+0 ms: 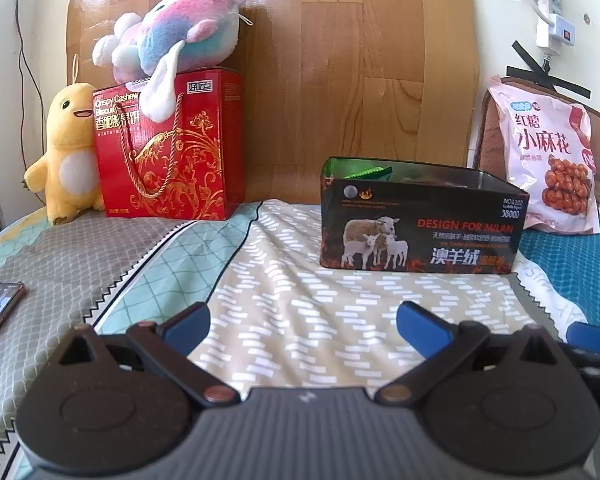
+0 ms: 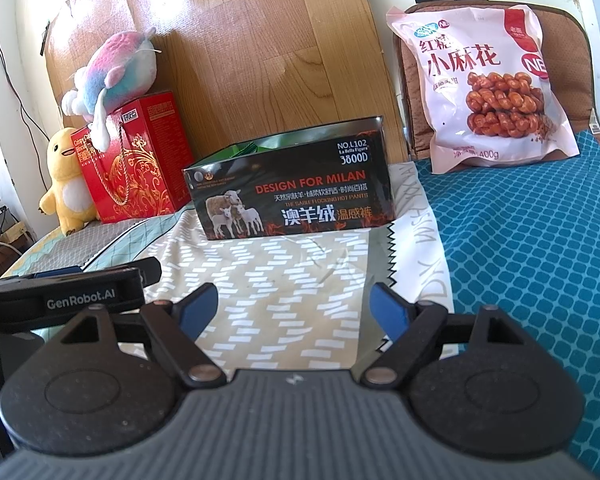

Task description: Organize snacks

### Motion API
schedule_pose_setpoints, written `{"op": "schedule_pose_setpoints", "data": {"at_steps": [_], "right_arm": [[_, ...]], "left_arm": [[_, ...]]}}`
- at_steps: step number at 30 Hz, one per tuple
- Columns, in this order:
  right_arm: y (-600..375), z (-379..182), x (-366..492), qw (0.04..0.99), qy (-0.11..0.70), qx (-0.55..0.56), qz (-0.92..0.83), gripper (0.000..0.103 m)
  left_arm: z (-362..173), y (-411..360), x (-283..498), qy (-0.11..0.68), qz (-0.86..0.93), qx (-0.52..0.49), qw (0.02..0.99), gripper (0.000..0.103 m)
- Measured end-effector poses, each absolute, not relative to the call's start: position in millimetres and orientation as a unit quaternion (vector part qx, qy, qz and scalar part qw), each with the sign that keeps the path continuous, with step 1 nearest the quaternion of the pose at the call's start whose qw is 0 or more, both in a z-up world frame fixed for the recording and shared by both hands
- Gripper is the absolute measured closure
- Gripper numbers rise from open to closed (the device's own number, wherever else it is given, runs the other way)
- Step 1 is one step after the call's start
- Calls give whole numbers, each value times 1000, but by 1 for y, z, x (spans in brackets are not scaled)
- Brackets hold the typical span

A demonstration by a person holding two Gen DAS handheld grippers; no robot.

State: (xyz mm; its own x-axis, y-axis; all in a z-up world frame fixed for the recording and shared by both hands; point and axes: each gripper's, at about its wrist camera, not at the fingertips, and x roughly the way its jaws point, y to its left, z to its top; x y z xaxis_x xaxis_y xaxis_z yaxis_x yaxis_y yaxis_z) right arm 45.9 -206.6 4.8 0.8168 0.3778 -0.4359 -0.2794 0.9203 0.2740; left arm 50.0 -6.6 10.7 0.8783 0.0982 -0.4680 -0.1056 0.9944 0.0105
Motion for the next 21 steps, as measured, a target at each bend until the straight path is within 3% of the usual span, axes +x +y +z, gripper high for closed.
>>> {"op": "schedule_pose_setpoints", "data": {"at_steps": [21], "right_arm": [[-209, 6, 45, 950, 242, 103, 170, 18]], "left_arm": [[11, -5, 47, 234, 40, -19, 971, 0]]}}
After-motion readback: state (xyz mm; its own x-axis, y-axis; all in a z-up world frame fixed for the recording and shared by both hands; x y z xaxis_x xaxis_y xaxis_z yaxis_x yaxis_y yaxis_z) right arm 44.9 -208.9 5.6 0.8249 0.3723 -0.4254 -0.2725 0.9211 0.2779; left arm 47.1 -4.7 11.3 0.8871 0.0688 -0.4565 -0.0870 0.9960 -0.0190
